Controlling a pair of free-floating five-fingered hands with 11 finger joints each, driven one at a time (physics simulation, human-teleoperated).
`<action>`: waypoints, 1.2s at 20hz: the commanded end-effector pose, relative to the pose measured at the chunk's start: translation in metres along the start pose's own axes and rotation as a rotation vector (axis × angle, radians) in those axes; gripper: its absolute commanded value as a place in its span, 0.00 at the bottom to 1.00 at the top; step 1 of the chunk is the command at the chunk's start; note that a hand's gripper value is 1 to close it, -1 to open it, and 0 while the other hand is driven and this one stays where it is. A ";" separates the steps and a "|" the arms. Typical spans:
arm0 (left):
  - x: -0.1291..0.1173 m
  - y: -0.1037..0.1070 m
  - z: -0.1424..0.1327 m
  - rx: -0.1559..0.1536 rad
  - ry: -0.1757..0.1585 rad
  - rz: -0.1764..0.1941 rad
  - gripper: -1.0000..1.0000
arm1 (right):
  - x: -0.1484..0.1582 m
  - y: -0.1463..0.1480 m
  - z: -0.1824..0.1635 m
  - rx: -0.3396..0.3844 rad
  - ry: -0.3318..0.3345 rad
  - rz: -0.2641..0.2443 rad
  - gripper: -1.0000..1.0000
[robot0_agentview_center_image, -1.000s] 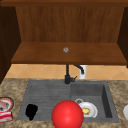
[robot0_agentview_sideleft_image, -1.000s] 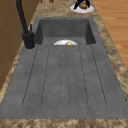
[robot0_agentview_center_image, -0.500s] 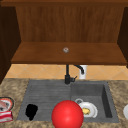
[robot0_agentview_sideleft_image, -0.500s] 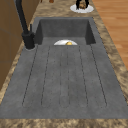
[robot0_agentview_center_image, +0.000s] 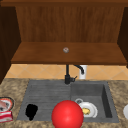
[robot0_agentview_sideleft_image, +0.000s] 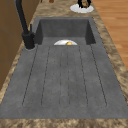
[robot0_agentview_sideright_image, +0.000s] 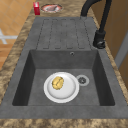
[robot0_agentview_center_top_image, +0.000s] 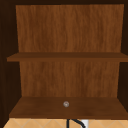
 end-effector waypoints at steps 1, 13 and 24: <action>0.000 0.000 0.000 0.000 0.000 0.000 0.50 | 0.001 -0.009 0.006 -0.052 0.058 0.010 1.00; 0.000 0.000 0.000 0.000 0.000 0.000 0.50 | 0.055 -0.074 0.048 -0.020 0.123 0.062 1.00; 0.000 0.000 0.000 0.000 0.000 0.000 0.50 | 0.136 -0.119 0.096 0.003 0.139 0.076 1.00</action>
